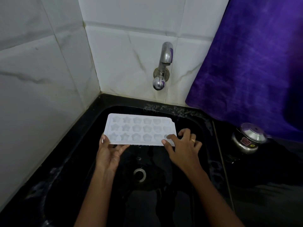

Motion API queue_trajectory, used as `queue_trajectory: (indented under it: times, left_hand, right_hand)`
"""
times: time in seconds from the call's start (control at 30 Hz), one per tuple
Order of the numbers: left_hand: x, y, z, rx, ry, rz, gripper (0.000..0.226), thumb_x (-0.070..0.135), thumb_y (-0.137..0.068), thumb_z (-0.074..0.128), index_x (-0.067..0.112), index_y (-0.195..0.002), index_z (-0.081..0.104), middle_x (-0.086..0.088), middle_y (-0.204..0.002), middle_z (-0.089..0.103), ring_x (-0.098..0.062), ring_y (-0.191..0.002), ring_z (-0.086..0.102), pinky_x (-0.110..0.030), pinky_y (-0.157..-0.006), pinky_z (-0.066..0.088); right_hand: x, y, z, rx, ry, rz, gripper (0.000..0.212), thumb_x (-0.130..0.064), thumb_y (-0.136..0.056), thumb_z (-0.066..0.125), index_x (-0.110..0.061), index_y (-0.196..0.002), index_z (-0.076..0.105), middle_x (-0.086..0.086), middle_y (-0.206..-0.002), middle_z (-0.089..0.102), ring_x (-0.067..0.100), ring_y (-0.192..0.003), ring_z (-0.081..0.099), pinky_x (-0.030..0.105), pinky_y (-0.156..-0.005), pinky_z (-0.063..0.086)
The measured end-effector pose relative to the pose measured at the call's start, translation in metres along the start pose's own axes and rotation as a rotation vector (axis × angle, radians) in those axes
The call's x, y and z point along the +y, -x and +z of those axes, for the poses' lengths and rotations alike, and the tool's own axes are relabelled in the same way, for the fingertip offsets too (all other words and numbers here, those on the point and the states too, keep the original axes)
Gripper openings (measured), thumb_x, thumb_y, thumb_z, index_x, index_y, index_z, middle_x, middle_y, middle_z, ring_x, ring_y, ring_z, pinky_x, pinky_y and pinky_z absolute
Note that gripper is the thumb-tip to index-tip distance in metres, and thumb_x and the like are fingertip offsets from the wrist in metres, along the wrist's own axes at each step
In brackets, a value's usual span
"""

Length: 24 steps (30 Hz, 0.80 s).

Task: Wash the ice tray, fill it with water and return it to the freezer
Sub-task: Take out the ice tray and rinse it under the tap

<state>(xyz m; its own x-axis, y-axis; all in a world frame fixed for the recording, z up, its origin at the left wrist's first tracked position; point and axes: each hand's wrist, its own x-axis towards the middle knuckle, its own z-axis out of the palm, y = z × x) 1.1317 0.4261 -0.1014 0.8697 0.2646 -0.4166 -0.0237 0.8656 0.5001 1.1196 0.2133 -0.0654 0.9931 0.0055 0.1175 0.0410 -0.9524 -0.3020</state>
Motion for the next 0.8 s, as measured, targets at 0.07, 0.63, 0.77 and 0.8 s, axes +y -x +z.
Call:
queue_trajectory:
  times: [0.07,0.63,0.77,0.8]
  left_hand:
    - [-0.0007,0.0005,0.0002,0.0,0.006,-0.005,0.019,0.029,-0.098,0.039,0.019,-0.108,0.052,-0.013,-0.112,0.059,-0.039,-0.099,0.059,-0.062,-0.071,0.049]
    - [0.0013,0.001,0.0046,0.017,0.027,-0.003,0.026,0.028,-0.099,0.039,0.016,-0.12,0.047,-0.012,-0.112,0.059,-0.039,-0.097,0.059,-0.058,-0.063,0.053]
    - [0.001,0.0018,0.006,0.022,-0.002,-0.006,0.023,0.03,-0.098,0.039,0.018,-0.116,0.049,-0.012,-0.113,0.058,-0.038,-0.096,0.06,-0.057,-0.061,0.055]
    - [0.0008,0.0023,0.0066,0.018,-0.008,-0.002,0.023,0.03,-0.098,0.039,0.018,-0.114,0.05,-0.012,-0.113,0.058,-0.037,-0.095,0.06,-0.056,-0.06,0.055]
  right_hand:
    - [-0.0007,-0.0003,0.0005,-0.003,0.007,0.001,0.038,-0.054,-0.092,0.037,-0.036,-0.122,0.053,0.001,-0.126,0.031,0.019,-0.116,0.029,0.039,-0.097,0.02]
    - [0.0022,-0.0005,0.006,0.043,0.073,-0.021,0.039,-0.053,-0.092,0.038,-0.033,-0.122,0.053,0.002,-0.121,0.04,0.022,-0.11,0.038,0.039,-0.09,0.025]
    - [0.0019,-0.0033,0.0082,0.008,0.103,0.0,0.052,-0.06,-0.092,0.021,-0.032,-0.124,0.05,0.002,-0.124,0.036,0.021,-0.113,0.035,0.039,-0.093,0.025]
    - [0.0011,-0.0024,0.0088,0.014,0.099,-0.002,0.06,-0.063,-0.088,0.013,-0.033,-0.124,0.05,0.002,-0.124,0.036,0.021,-0.113,0.036,0.039,-0.093,0.025]
